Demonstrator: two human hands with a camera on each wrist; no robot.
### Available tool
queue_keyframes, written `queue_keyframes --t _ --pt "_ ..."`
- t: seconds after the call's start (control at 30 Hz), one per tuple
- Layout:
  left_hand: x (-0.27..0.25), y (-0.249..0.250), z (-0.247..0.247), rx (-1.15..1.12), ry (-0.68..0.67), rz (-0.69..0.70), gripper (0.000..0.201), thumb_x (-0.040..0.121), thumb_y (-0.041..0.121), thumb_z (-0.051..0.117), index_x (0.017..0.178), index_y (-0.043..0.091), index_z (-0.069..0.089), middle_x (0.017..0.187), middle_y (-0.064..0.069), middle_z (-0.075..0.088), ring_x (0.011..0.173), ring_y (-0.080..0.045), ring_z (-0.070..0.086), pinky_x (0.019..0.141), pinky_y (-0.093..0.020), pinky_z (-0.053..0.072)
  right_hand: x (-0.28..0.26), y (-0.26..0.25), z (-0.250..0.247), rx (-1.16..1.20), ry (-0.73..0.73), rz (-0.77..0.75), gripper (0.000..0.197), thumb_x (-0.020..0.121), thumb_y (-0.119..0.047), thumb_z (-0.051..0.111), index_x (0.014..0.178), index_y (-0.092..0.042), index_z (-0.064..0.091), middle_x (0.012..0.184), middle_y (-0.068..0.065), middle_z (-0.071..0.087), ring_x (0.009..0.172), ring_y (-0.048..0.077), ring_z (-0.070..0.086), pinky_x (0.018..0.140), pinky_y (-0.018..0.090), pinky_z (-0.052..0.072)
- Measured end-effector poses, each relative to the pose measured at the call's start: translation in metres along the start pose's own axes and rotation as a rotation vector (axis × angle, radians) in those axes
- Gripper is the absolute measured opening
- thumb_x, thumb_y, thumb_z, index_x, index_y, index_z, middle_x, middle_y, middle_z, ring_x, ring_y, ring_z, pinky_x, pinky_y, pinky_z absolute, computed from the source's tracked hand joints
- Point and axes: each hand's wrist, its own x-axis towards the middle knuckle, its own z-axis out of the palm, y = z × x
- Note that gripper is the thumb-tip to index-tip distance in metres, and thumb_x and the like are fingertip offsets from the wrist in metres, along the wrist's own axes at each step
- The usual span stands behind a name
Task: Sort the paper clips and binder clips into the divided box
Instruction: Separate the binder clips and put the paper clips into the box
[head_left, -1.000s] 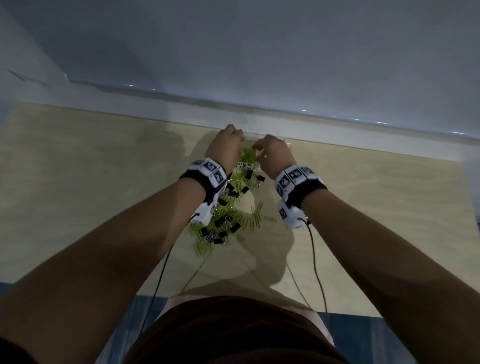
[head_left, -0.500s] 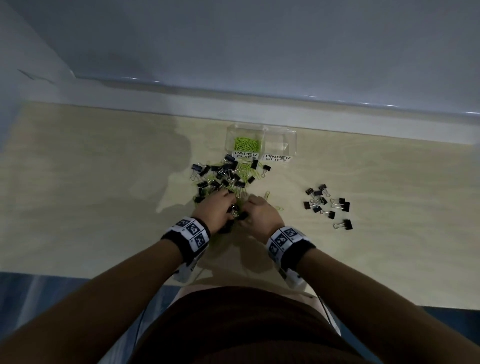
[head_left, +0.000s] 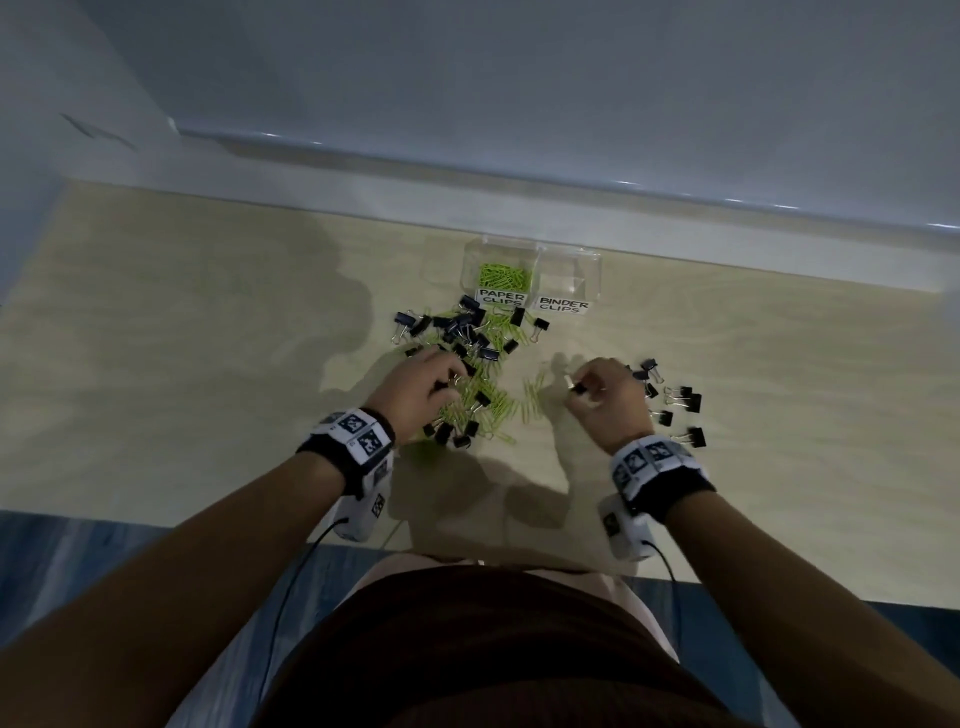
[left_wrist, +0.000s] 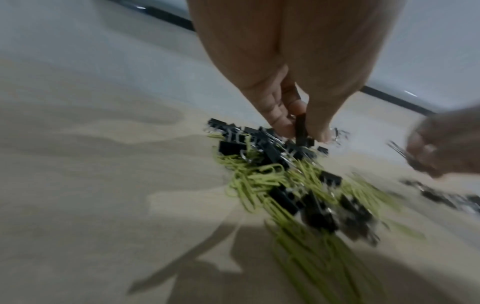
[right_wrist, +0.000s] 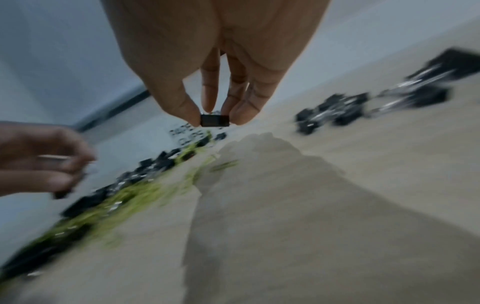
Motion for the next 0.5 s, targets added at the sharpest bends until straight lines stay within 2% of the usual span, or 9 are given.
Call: queue_keyframes --t 0.07,0.13,0.2,0.27,0.33,0.4,0.5 --pt "-0.004 -0.013 -0.012 -0.030 0.133 -0.053 0.020 0.089 0.016 0.059 0.109 0.015 0.058 0.101 0.003 0.048 0.085 -0.010 0.049 0.078 -0.023 0.043 0.003 0.019 -0.012 -0.118 0.037 0.056 0.017 0.072 -0.007 0.067 0.088 -0.008 0.061 0.085 0.011 0.058 0.076 0.029 0.058 0.064 0.024 0.041" --pt "-0.008 -0.032 -0.021 0.009 0.204 -0.093 0.020 0.088 0.014 0.060 0.108 0.012 0.058 0.103 -0.004 0.051 0.088 -0.015 0.051 0.080 -0.028 0.046 0.004 0.027 -0.017 -0.230 0.006 0.095 0.024 0.075 -0.010 0.066 0.098 -0.007 0.061 0.098 0.015 0.056 0.088 0.033 0.056 0.074 0.033 0.047" --pt "-0.012 -0.050 -0.024 0.124 0.234 -0.096 0.021 0.086 0.015 0.063 0.106 0.011 0.058 0.107 -0.009 0.051 0.097 -0.023 0.049 0.084 -0.037 0.049 0.005 0.022 -0.014 -0.340 -0.018 0.039 0.027 0.076 -0.013 0.066 0.102 -0.009 0.062 0.104 0.015 0.056 0.096 0.035 0.054 0.083 0.046 0.049" --pt "-0.016 -0.053 -0.020 0.201 0.228 -0.064 0.022 0.085 0.019 0.064 0.106 0.013 0.060 0.111 -0.007 0.052 0.106 -0.025 0.043 0.089 -0.038 0.047 0.005 0.002 -0.004 -0.422 -0.066 -0.070 0.025 0.078 -0.015 0.064 0.102 -0.014 0.062 0.108 0.011 0.056 0.099 0.031 0.053 0.090 0.048 0.045" --pt "-0.021 -0.044 -0.010 0.207 0.152 0.020 0.022 0.086 0.026 0.063 0.106 0.016 0.061 0.113 -0.003 0.052 0.109 -0.020 0.041 0.094 -0.035 0.041 0.006 -0.025 0.009 -0.447 -0.144 -0.199 0.022 0.082 -0.018 0.061 0.104 -0.020 0.063 0.110 0.005 0.056 0.101 0.025 0.052 0.093 0.046 0.044" --pt "-0.026 -0.032 0.002 0.235 -0.002 0.106 0.025 0.086 0.030 0.062 0.109 0.018 0.061 0.115 -0.001 0.052 0.106 -0.014 0.041 0.095 -0.031 0.039 0.007 -0.048 0.024 -0.454 -0.228 -0.316 0.025 0.085 -0.021 0.059 0.109 -0.024 0.062 0.111 0.003 0.055 0.101 0.022 0.049 0.093 0.043 0.043" --pt "-0.027 -0.026 0.015 0.309 -0.195 0.154 0.032 0.086 0.029 0.063 0.116 0.016 0.059 0.118 -0.003 0.051 0.108 -0.017 0.045 0.092 -0.029 0.039 0.010 -0.069 0.043 -0.528 -0.356 -0.371 0.029 0.088 -0.026 0.057 0.117 -0.030 0.060 0.116 0.003 0.049 0.107 0.024 0.043 0.092 0.040 0.036"
